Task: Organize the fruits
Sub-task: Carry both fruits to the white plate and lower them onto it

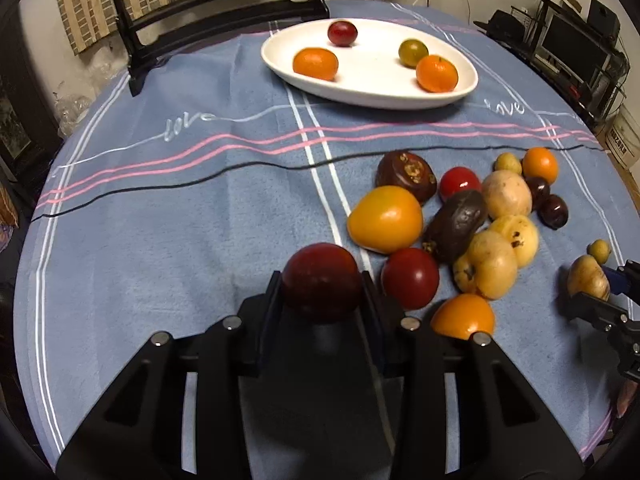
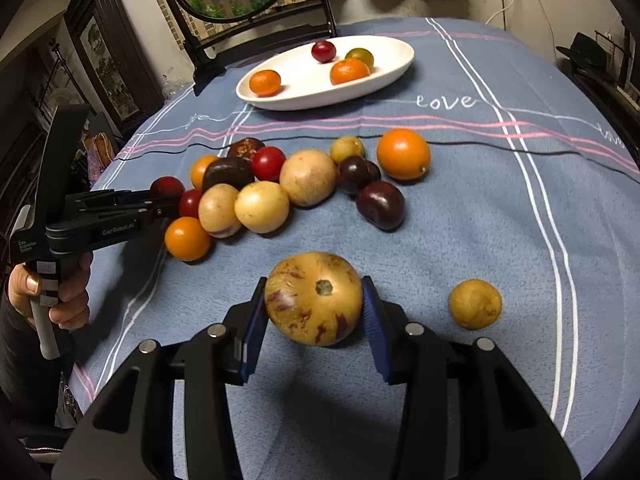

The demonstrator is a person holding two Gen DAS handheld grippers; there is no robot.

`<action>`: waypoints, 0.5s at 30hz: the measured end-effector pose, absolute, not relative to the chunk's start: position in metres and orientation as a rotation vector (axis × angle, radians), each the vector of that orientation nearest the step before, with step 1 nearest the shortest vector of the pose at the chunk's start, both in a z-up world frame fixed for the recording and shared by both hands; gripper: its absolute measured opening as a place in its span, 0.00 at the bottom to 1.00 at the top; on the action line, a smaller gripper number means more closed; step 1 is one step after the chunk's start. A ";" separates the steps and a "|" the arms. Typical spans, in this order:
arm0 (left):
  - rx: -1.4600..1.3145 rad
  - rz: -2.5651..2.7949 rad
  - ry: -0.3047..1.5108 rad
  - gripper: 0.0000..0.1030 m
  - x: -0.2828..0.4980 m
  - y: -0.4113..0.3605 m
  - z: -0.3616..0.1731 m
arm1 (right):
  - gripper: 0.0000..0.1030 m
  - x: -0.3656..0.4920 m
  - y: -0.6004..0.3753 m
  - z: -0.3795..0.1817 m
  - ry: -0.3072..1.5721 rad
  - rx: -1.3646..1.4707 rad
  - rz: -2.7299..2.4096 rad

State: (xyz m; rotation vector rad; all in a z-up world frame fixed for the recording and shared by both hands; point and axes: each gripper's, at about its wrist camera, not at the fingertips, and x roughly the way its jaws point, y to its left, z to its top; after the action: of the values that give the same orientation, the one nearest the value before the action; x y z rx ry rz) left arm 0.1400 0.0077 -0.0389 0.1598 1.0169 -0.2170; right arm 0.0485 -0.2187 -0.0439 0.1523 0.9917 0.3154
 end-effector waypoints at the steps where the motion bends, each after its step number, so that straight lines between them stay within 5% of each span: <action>1: 0.156 -0.218 1.004 0.37 0.137 0.009 -0.033 | 0.44 0.048 -0.219 -0.042 0.986 0.150 0.317; 15: 0.153 -0.289 0.885 0.37 0.132 -0.007 0.038 | 0.44 0.068 -0.215 0.012 0.859 0.042 0.331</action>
State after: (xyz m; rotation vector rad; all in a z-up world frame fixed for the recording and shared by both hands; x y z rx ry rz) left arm 0.1323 -0.0073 0.0382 0.1531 0.8846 -0.2895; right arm 0.0679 -0.2153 0.0120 0.0418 0.8594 0.3306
